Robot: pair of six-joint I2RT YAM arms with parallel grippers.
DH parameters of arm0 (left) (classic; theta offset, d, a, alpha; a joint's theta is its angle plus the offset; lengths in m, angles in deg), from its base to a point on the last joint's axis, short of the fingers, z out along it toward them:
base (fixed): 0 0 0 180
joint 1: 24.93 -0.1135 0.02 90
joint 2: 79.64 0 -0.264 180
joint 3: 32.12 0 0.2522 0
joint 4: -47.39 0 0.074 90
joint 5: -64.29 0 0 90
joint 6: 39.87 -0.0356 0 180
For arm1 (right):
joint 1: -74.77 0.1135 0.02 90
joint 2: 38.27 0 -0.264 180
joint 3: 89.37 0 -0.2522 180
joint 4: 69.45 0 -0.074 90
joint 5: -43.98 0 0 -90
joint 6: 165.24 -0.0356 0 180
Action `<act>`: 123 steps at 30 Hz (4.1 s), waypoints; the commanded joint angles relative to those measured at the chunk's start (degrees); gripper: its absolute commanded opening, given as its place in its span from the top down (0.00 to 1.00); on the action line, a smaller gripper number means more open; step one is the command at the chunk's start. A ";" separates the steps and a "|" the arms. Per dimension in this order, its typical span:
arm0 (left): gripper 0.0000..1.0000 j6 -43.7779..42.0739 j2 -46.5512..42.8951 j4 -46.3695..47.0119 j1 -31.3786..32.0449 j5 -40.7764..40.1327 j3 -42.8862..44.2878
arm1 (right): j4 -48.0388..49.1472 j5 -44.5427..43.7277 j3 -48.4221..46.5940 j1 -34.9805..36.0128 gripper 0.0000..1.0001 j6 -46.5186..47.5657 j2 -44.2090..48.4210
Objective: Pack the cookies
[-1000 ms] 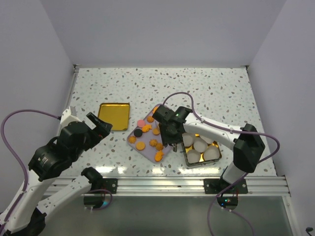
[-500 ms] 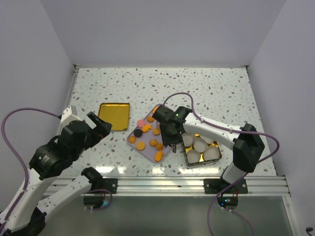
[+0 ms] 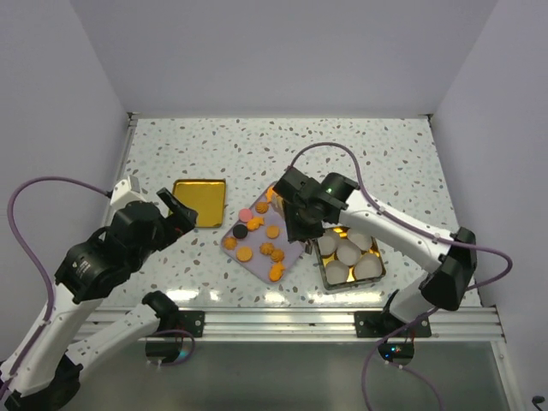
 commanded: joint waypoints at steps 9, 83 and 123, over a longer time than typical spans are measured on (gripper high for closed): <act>0.00 -6.12 6.12 5.50 -0.23 -1.54 3.41 | -12.37 -6.16 4.19 -0.32 0.66 -6.58 22.46; 0.00 -6.48 5.43 6.04 -0.32 0.40 1.30 | 0.10 5.52 7.19 -0.50 0.55 0.44 12.38; 0.00 -9.29 2.17 4.89 -0.32 -3.30 -0.46 | -5.34 4.30 -3.45 4.78 0.55 0.88 -10.48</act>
